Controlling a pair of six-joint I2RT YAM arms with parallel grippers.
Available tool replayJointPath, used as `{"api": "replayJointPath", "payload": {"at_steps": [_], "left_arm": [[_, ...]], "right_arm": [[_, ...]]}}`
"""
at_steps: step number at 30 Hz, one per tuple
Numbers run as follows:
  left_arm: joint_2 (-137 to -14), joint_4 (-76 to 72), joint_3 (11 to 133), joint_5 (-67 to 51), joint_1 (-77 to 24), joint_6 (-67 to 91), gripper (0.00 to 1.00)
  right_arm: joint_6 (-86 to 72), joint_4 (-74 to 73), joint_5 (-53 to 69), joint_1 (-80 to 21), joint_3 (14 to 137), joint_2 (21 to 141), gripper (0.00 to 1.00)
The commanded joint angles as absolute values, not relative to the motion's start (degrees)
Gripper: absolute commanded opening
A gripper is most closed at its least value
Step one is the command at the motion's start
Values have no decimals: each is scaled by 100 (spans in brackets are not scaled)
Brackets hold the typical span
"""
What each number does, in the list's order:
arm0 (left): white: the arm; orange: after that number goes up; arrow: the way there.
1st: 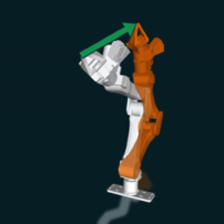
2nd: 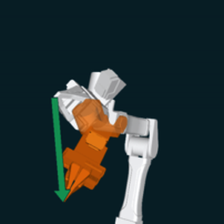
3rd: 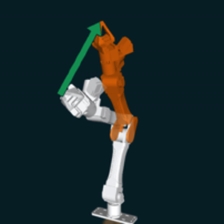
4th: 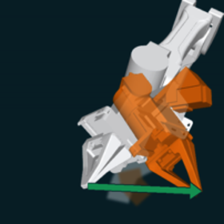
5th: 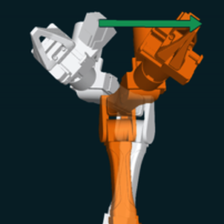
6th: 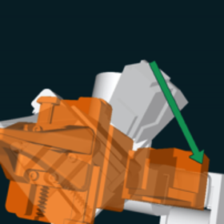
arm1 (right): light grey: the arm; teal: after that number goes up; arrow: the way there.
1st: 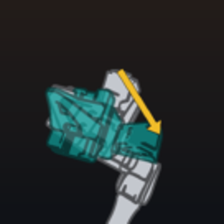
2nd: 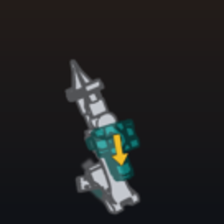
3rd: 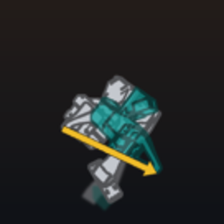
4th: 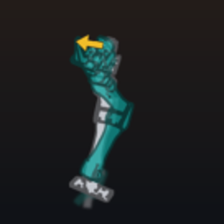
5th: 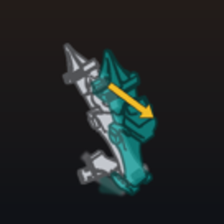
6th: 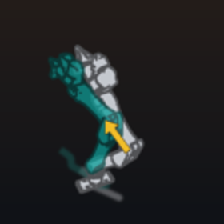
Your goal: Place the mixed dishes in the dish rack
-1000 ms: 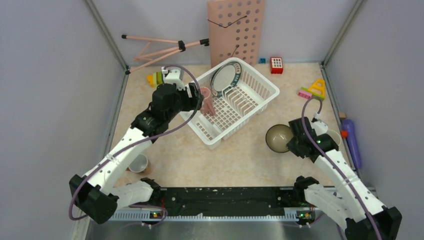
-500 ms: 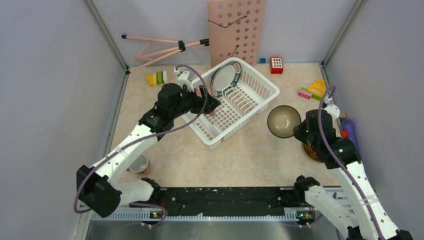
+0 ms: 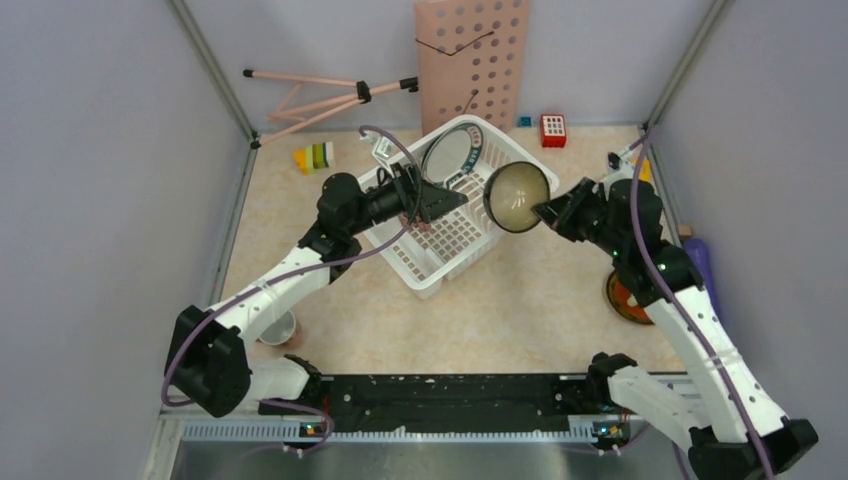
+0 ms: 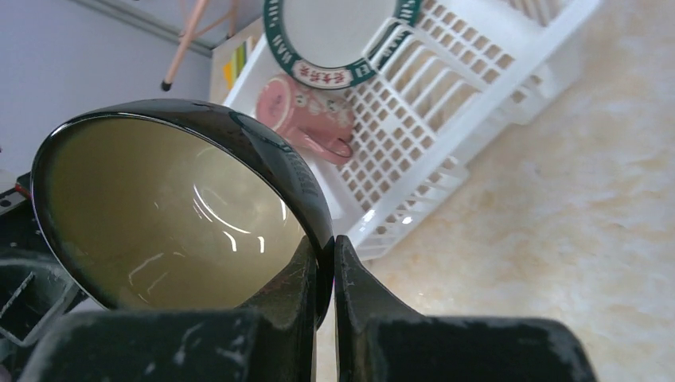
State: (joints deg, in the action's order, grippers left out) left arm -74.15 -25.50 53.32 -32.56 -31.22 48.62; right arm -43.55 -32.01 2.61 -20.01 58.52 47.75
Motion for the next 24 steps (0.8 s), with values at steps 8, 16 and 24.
{"api": "replayJointPath", "payload": {"at_steps": [8, 16, 24], "left_arm": [[-7466, -4299, 5062, -3147, -3112, 5555, 95], [-7582, -3108, 5447, -2825, -3178, 4912, 98], [-7980, -2972, 5809, -2785, -3314, 4984, 98]], "right_arm": [[-5437, -701, 2063, -1980, 6097, 6073, 0], [-5398, -850, 2079, -1986, 6252, 6270, 0], [-5333, -931, 2193, -1986, 6364, 6430, 0]]}}
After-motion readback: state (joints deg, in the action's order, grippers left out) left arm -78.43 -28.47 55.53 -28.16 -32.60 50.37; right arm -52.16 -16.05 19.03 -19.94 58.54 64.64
